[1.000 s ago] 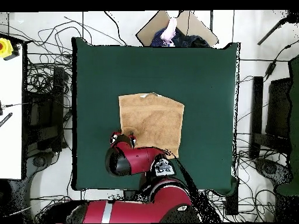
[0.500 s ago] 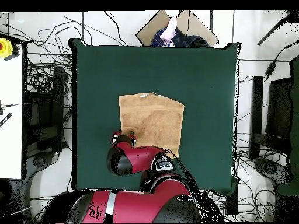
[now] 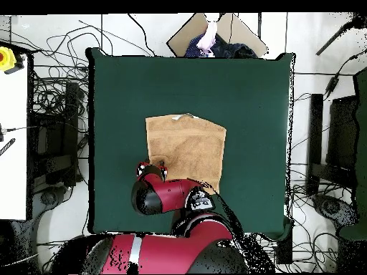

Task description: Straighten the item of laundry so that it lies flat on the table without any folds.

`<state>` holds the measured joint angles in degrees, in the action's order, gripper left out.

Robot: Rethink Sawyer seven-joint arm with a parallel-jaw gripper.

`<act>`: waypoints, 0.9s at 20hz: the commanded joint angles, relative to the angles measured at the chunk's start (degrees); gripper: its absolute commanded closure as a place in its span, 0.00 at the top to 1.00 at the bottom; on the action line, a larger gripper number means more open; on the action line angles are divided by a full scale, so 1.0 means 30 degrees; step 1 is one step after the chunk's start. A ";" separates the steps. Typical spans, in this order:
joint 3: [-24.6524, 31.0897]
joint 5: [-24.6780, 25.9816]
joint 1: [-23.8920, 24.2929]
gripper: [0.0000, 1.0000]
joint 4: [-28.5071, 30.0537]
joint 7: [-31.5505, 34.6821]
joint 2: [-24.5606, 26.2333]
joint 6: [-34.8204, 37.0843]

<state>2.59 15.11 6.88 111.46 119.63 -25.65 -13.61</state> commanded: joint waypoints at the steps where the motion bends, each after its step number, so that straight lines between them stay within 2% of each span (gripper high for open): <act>1: 0.0324 0.0600 0.0573 1.00 -0.2519 0.0804 0.0372 0.0760; 11: 0.0154 0.0786 0.0731 1.00 -0.1844 0.0672 -0.0571 0.1565; 18: -0.0018 0.0890 0.0619 1.00 -0.1836 0.0739 -0.0652 0.1413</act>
<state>2.59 16.31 7.58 111.33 119.63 -26.93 -13.61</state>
